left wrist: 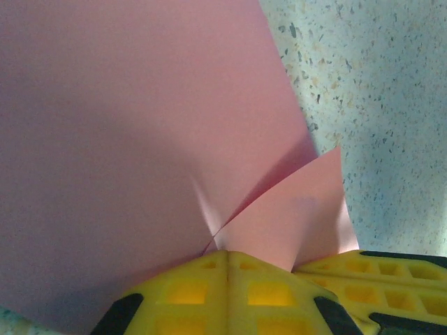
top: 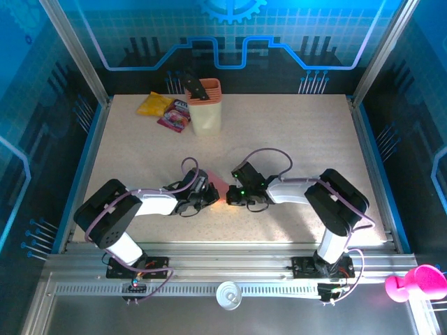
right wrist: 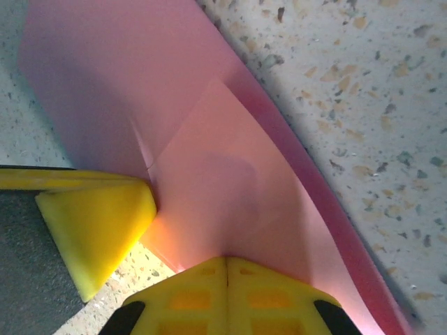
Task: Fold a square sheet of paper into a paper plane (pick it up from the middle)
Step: Third fold the triangle at the center of the table.
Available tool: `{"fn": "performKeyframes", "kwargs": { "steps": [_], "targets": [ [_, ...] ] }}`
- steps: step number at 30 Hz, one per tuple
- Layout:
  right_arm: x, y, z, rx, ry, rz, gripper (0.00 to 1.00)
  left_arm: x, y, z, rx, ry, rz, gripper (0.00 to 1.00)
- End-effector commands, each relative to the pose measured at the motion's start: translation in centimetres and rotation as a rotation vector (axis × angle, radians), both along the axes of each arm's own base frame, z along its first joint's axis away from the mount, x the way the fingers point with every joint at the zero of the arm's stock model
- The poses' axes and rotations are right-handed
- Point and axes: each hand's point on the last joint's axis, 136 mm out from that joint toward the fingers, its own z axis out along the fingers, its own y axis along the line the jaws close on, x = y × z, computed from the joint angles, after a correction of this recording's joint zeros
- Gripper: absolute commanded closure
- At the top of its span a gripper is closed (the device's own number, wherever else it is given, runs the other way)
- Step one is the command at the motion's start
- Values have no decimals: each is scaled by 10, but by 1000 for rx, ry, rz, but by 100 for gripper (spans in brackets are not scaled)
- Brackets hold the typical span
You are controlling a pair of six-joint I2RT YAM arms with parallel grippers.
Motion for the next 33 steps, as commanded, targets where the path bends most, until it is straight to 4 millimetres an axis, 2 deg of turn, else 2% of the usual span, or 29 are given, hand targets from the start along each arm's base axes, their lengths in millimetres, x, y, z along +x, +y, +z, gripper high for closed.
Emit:
{"fn": "performKeyframes", "kwargs": {
  "steps": [1,12,14,16,20,24,29,33],
  "targets": [
    [-13,-28,-23,-40,62,-62,100,-24,26,-40,125,115,30,100],
    [-30,-104,-29,-47,102,-212,100,-27,32,-44,144,125,41,100],
    [-30,-113,-25,-32,102,-239,100,-27,31,-45,144,125,36,100],
    [-26,-113,-11,-2,75,-245,100,-27,30,-46,146,127,31,100],
    [-12,-94,25,58,-2,-200,100,-27,29,-48,143,130,26,100],
    [6,-58,53,109,-68,-124,100,-27,28,-48,138,130,22,100],
    [26,-8,62,171,-93,-43,100,-26,27,-49,140,134,21,100],
    [34,19,46,192,-72,-21,100,-26,27,-49,140,136,22,100]
  ]
}}
